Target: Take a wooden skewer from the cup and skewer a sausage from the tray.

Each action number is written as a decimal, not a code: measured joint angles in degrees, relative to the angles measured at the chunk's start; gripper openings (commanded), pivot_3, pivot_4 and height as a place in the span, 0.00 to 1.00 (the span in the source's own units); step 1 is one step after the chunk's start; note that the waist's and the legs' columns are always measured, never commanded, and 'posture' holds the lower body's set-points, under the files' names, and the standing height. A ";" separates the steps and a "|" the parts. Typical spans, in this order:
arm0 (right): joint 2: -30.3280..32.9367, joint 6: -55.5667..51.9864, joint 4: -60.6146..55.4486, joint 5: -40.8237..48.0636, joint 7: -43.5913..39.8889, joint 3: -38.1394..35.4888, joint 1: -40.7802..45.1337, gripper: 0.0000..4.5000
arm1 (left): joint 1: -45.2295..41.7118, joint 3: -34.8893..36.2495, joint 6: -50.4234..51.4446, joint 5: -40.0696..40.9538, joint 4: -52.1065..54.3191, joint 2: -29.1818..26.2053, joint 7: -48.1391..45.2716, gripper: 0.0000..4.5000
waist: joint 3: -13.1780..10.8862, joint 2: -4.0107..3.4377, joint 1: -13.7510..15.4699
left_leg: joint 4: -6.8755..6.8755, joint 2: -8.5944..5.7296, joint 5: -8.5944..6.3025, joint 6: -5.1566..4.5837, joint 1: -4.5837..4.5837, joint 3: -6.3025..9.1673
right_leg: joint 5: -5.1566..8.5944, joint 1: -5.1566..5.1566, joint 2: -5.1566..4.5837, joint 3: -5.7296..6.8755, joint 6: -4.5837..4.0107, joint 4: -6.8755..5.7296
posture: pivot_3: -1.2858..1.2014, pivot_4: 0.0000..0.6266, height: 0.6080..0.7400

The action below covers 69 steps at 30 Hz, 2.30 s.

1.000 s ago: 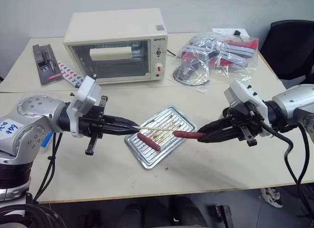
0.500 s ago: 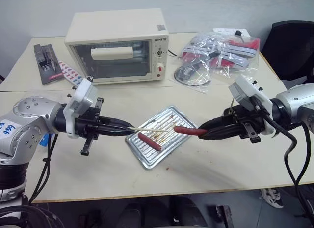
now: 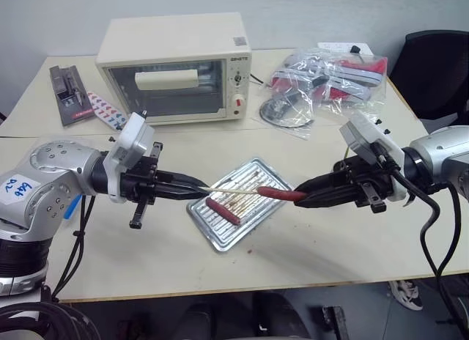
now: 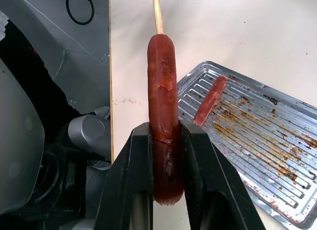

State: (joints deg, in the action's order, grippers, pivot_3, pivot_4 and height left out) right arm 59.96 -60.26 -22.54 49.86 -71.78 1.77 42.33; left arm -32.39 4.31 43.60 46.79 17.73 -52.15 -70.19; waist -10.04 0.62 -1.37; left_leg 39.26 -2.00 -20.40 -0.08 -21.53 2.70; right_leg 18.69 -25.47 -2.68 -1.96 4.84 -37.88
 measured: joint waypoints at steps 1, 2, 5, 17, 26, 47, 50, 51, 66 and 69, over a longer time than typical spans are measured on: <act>0.00 0.00 0.00 0.13 0.02 0.00 0.00 0.10 | -0.04 -0.05 -0.01 -0.02 -0.04 0.00 -0.01 0.00 | 0.00 0.00 0.00 | 0.00 0.00 0.00 0.00 0.00 0.00 | 0.00 0.00 0.00 0.00 0.00 0.00 | 0.52 0.24 1.00; 0.00 0.00 -0.03 0.42 0.04 0.00 0.00 0.10 | -0.12 -0.16 -0.02 -0.03 -0.11 0.00 -0.02 0.00 | 0.00 0.00 0.01 | 0.00 0.00 0.00 0.00 0.00 0.00 | 0.00 0.00 0.00 0.00 0.00 0.00 | 0.52 0.24 1.00; 0.00 0.02 -0.27 0.77 0.08 0.00 -0.01 0.10 | -0.69 -0.45 -0.05 -0.10 -0.20 0.03 -0.04 0.00 | 0.00 0.00 0.01 | 0.00 0.00 0.00 0.00 0.00 0.00 | 0.00 0.00 0.00 0.00 0.00 0.00 | 0.52 0.24 1.00; 0.00 0.26 -0.63 0.86 0.58 0.00 -0.80 0.10 | -1.61 -0.49 -0.19 -0.27 -0.74 0.03 -0.40 0.00 | 0.00 0.00 0.01 | 0.01 0.00 0.00 0.00 0.00 0.00 | 0.00 0.00 0.00 0.00 0.00 0.00 | 0.52 0.24 1.00; 0.01 0.38 -0.06 0.83 0.83 0.00 -1.55 0.10 | -1.61 -0.49 -0.33 -0.98 -1.14 -0.43 -1.13 0.00 | 0.00 0.00 0.01 | 0.02 0.00 0.00 0.00 0.00 0.00 | 0.00 0.00 0.00 0.00 0.00 -0.01 | 0.52 0.24 1.00; -1.22 0.11 -0.57 1.35 2.34 0.02 -1.49 0.10 | -2.46 -1.13 -0.40 -1.49 -1.21 0.35 -1.43 0.00 | 0.00 0.00 0.01 | 0.04 0.00 0.00 0.00 0.00 0.00 | 0.00 0.00 0.00 0.00 0.00 -0.04 | 0.52 0.24 1.00; -1.63 0.11 -0.57 1.25 2.10 0.36 -0.60 0.10 | -3.43 -1.74 -0.51 -1.73 -1.49 0.35 -2.54 0.00 | 0.00 0.00 0.00 | 0.05 0.00 0.00 0.00 0.00 0.00 | 0.00 0.00 0.00 0.00 0.00 -0.04 | 0.52 0.24 1.00; -1.63 0.15 -0.56 1.08 1.90 0.50 -0.44 0.10 | -3.58 -1.98 -0.59 -1.88 -1.78 0.35 -2.89 0.00 | 0.00 0.00 0.00 | 0.05 0.00 0.00 0.00 0.00 0.00 | 0.00 0.00 0.00 0.00 0.00 -0.04 | 0.52 0.24 1.00; -3.34 -2.41 -0.44 -0.19 1.93 2.31 1.38 0.10 | -5.63 -4.62 -3.10 -6.64 -5.22 4.12 -5.24 0.00 | 0.00 0.00 0.01 | 0.15 -0.01 0.00 -0.01 -0.03 0.01 | 0.00 0.00 0.00 0.01 0.00 -0.09 | 0.52 0.24 1.00; -3.61 -2.75 -0.44 -0.19 2.34 2.30 1.38 0.10 | -5.62 -4.59 -3.66 -7.42 -5.22 4.23 -5.29 0.00 | 0.00 0.00 0.01 | 0.15 0.00 0.00 0.00 -0.03 0.01 | 0.00 0.00 0.00 0.01 0.00 -0.09 | 0.52 0.24 1.00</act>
State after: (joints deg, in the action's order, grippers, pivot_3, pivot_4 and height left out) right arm 56.35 -63.00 -22.97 49.67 -69.44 4.07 43.71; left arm -38.02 -0.29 39.94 39.37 12.50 -47.93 -75.48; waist -10.04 0.62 -1.37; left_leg 39.41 -2.00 -20.40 -0.09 -21.56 2.71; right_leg 18.69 -25.47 -2.68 -1.95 4.84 -37.96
